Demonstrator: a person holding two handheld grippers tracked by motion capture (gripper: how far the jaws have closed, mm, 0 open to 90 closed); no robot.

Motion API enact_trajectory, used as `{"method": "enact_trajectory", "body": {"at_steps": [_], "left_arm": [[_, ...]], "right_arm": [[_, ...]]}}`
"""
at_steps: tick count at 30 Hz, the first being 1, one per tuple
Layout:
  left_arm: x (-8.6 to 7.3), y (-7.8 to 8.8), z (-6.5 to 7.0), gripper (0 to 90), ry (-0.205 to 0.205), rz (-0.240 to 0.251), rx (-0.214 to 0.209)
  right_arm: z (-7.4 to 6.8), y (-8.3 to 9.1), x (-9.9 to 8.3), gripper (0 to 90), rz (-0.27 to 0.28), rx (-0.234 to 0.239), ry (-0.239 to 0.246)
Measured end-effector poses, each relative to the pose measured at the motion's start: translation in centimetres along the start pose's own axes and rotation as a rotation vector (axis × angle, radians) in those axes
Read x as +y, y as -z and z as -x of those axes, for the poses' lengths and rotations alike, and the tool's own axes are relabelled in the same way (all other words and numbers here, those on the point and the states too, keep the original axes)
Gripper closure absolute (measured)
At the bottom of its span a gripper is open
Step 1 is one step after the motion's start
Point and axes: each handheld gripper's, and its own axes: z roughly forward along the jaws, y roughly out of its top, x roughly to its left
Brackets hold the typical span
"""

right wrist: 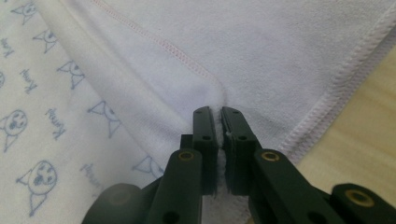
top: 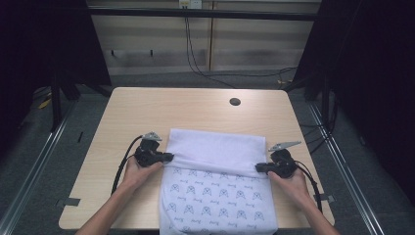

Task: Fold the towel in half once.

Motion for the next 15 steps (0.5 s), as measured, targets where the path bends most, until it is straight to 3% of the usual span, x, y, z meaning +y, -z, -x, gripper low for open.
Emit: {"method": "enact_trajectory", "body": {"at_steps": [10, 15], "left_arm": [[1.5, -0.9, -2.0, 88.1, 0.026, 0.011, 0.028], [2.3, -1.4, -2.8, 88.2, 0.026, 0.025, 0.081]], "right_arm": [[1.7, -1.4, 1.7, 85.0, 0.033, 0.003, -0.026], [2.3, -2.4, 2.8, 85.1, 0.054, -0.019, -0.029]]}}
